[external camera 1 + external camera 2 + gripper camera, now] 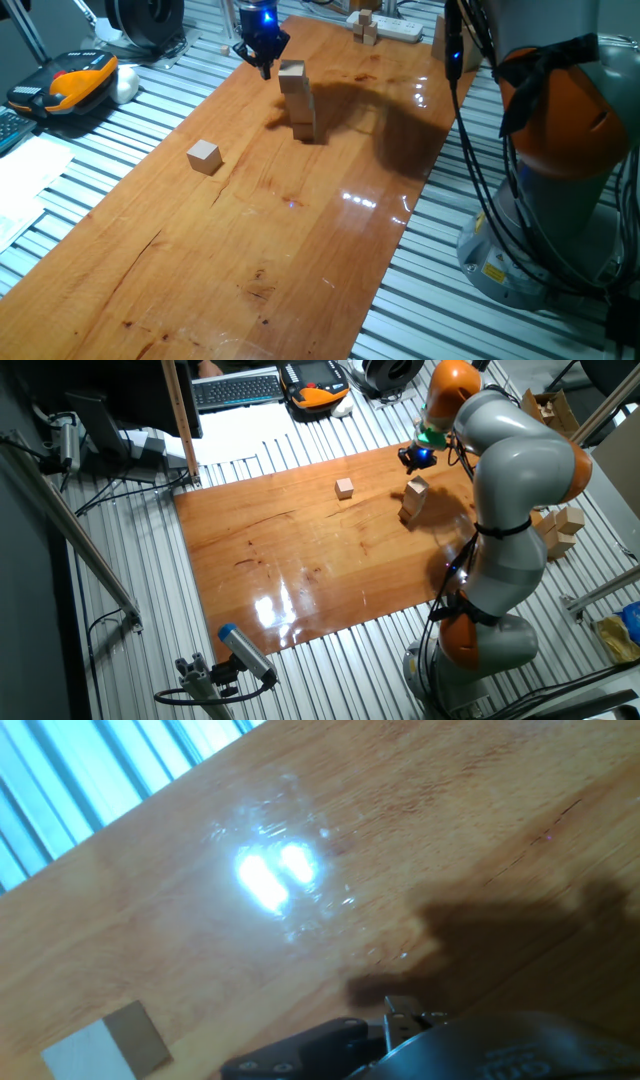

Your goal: Stack the blocks in a vertical line of five

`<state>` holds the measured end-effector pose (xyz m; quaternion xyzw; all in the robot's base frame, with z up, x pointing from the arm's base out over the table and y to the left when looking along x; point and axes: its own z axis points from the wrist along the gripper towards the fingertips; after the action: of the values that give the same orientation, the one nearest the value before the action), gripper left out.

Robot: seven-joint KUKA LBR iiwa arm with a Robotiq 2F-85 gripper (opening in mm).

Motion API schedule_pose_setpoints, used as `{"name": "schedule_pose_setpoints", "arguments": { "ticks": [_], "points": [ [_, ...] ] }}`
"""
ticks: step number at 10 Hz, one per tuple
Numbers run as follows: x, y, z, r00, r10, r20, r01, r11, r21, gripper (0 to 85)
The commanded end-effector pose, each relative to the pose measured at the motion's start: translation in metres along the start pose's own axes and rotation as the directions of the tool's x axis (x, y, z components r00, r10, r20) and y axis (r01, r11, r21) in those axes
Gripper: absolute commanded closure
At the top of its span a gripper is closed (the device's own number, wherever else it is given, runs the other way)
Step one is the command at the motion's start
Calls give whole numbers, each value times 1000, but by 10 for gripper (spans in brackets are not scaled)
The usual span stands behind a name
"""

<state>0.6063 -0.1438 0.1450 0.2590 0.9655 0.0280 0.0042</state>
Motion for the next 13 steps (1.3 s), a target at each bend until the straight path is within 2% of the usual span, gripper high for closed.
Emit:
{"name": "schedule_pose_setpoints", "arguments": {
  "ticks": [1, 2, 3, 4, 5, 6, 7, 8, 9, 11, 12, 13],
  "points": [
    [0, 0, 0, 1000, -1, 14, 0, 1000, 22, 850],
    [0, 0, 0, 999, -30, 38, 27, 997, 74, 850],
    [0, 0, 0, 996, -78, 46, 74, 995, 73, 850],
    [0, 0, 0, 988, -132, 74, 129, 991, 44, 850],
    [0, 0, 0, 979, -187, 79, 187, 982, 5, 850],
    [0, 0, 0, 969, -241, 49, 244, 968, -56, 850],
    [0, 0, 0, 951, -308, 18, 308, 948, -80, 850],
    [0, 0, 0, 936, -351, -6, 348, 930, -115, 850],
    [0, 0, 0, 930, -368, -20, 363, 924, -123, 850],
    [0, 0, 0, 929, -370, -11, 368, 926, -87, 850],
    [0, 0, 0, 921, -390, -3, 390, 920, -38, 850],
    [0, 0, 0, 917, -399, 1, 399, 917, -10, 850]
  ]
}}
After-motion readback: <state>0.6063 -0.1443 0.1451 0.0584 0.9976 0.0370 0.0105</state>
